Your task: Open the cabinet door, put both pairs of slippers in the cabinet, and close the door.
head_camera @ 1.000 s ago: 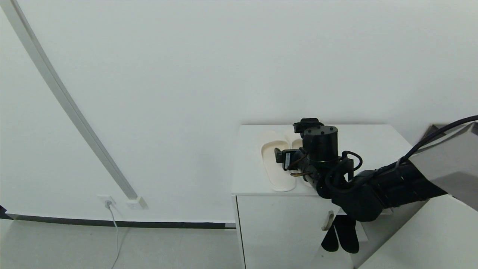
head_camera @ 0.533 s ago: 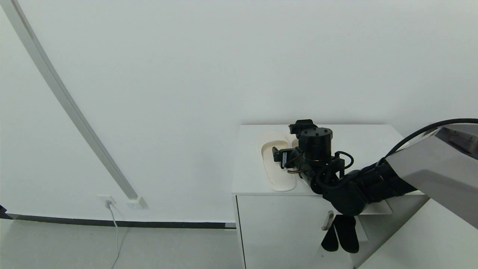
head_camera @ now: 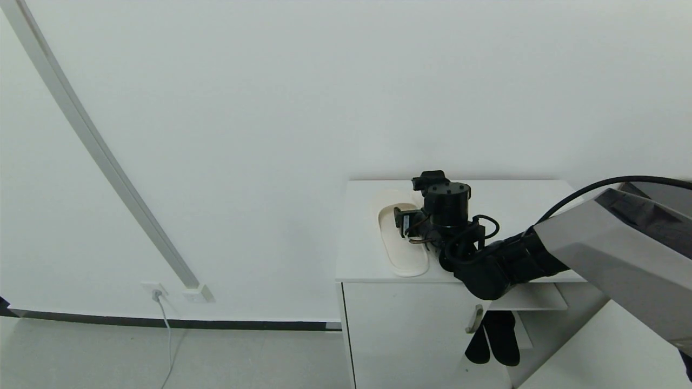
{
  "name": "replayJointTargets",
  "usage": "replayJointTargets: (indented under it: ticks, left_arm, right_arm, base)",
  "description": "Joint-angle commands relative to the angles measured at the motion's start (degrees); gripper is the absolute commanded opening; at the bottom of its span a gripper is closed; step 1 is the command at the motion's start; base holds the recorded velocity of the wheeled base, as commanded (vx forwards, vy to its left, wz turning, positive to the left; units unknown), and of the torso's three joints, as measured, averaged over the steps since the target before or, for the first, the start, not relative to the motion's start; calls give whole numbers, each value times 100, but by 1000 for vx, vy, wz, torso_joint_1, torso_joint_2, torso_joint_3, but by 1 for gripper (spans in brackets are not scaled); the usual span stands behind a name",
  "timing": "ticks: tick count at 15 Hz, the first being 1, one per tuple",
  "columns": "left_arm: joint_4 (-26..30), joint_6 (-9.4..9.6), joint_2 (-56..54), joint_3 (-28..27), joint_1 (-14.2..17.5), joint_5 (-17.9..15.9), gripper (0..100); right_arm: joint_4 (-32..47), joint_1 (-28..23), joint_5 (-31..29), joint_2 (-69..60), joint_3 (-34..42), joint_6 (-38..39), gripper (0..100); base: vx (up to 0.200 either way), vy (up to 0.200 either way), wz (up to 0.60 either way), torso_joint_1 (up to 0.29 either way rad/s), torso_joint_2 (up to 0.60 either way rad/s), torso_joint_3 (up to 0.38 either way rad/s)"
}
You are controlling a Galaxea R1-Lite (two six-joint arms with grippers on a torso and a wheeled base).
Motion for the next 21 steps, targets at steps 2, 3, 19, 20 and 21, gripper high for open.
replayJointTargets:
  ticks: [2,3,19,20,21]
  left_arm:
    - [0,1,9,0,0,0,0]
    - [0,1,9,0,0,0,0]
    - [0,-17,0,0,0,0,0]
    - [0,-17,9,0,0,0,0]
    - [0,-17,9,0,0,0,0]
  right_arm:
    - [-3,1,-3,67,-37,-2,0]
    - [-3,1,6,67,-28,-2,0]
    - [-539,405,1641,-2570,3074,-99,0]
    - [-557,458,1650,-2693,3259,-99,0]
    - [-592,502,1632,-2728,3338,-108,0]
  base:
    - [0,0,0,0,0,0]
    - [0,0,0,0,0,0]
    - [0,0,0,0,0,0]
    - [0,0,0,0,0,0]
    - [0,0,0,0,0,0]
